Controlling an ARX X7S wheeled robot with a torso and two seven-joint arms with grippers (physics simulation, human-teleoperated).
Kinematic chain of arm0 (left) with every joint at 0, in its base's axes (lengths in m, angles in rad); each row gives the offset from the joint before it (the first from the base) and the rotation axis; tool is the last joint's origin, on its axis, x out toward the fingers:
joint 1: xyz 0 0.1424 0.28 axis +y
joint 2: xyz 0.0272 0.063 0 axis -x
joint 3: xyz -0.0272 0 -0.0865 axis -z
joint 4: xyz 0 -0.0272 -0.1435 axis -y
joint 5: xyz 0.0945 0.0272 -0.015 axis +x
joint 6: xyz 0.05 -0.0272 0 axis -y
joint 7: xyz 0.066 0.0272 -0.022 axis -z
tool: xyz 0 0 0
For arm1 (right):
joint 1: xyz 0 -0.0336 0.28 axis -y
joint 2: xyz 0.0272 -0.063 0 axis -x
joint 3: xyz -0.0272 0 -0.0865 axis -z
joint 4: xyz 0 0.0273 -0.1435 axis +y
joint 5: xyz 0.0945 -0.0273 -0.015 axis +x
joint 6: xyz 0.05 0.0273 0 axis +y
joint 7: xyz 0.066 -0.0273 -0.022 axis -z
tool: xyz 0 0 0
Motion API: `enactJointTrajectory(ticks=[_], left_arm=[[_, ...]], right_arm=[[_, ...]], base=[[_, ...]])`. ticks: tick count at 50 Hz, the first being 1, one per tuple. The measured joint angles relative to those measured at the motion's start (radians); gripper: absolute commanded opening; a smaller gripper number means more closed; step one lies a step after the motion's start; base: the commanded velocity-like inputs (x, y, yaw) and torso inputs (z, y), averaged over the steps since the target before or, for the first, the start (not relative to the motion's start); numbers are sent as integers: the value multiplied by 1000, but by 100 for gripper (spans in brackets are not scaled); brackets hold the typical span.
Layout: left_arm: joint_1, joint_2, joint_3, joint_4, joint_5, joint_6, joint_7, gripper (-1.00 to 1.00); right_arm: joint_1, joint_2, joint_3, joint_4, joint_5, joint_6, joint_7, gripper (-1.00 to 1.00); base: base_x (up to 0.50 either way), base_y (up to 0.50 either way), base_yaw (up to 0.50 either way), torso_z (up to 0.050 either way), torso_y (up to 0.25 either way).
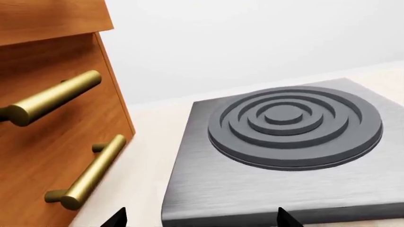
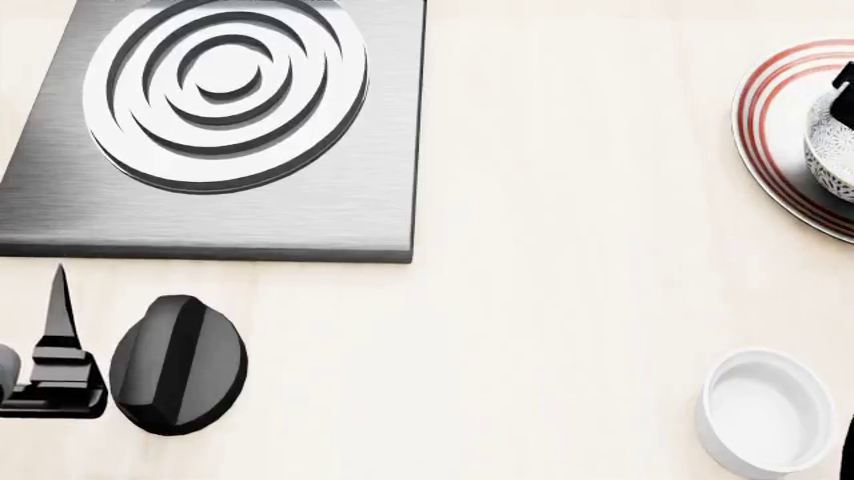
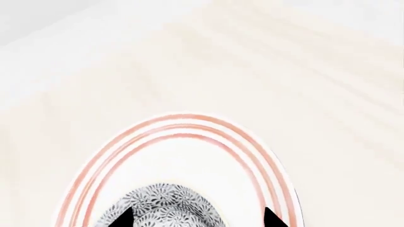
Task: Pick the akita bowl next to the ramekin and place it on the plate.
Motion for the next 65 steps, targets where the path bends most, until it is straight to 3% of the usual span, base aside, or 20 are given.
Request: enactJointTrajectory(ticks=[9,22,35,65], left_arm=[[4,-1,1,-5,1,7,-1,100],[10,-2,2,-4,-1,11,-4,100],[11,-3,3,-5,-4,12,-6,100],[22,0,4,-14,-13,25,-9,100]], right_arm=[[-24,-22,-69,-94,-26,9,-45,100],[-236,-87,-113,-604,-35,230,-140,100],[-462,-133,-162,-1002,-36,309,-217,100],[-934,-202,-335,-1466,-77,64,-257,100]], base=[[0,0,0,0,0],[0,0,0,0,0],[0,0,0,0,0],[0,0,0,0,0]])
